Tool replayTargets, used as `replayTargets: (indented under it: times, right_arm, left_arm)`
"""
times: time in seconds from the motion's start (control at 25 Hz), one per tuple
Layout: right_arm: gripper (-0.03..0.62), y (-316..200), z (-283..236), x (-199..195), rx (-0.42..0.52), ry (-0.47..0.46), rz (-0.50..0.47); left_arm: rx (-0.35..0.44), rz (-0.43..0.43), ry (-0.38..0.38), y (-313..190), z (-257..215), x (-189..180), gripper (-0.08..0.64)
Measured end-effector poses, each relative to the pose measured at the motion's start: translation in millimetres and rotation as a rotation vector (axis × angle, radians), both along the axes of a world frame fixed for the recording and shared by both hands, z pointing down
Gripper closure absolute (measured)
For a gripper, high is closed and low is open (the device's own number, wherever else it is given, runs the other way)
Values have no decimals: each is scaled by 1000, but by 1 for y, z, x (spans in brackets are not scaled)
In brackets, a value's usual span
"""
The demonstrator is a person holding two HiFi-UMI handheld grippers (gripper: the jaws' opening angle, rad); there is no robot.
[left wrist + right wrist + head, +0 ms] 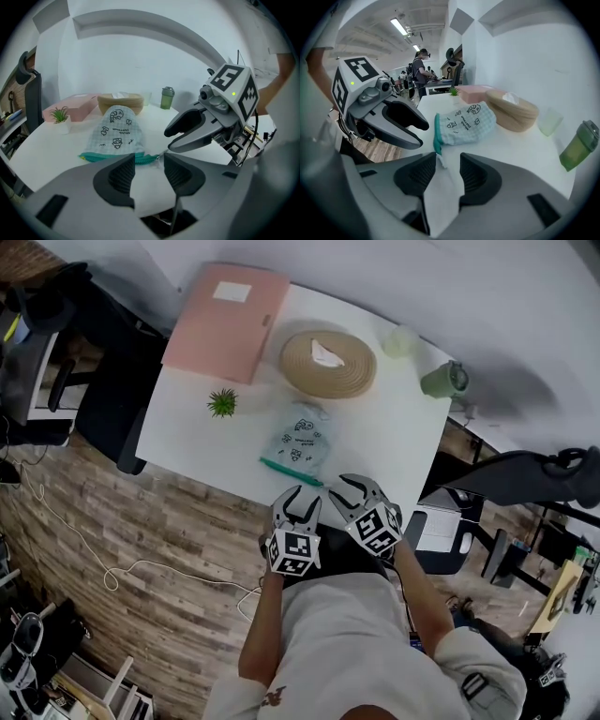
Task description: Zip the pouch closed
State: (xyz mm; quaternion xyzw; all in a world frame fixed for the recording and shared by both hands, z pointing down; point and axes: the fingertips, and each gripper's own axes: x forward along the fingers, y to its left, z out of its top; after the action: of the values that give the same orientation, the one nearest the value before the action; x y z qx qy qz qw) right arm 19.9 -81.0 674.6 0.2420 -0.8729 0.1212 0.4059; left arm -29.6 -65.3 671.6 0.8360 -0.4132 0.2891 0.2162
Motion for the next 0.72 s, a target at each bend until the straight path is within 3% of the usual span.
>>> replayTargets:
  times: [0.44, 0.72]
  right_arm:
    - [465, 6, 25, -9, -25, 30, -92]
    - [566, 4, 31, -12, -50, 17, -106]
  left_arm:
    - [-64, 25, -26, 7, 28, 15, 399]
    - [-69, 24, -29, 5, 30, 19, 411]
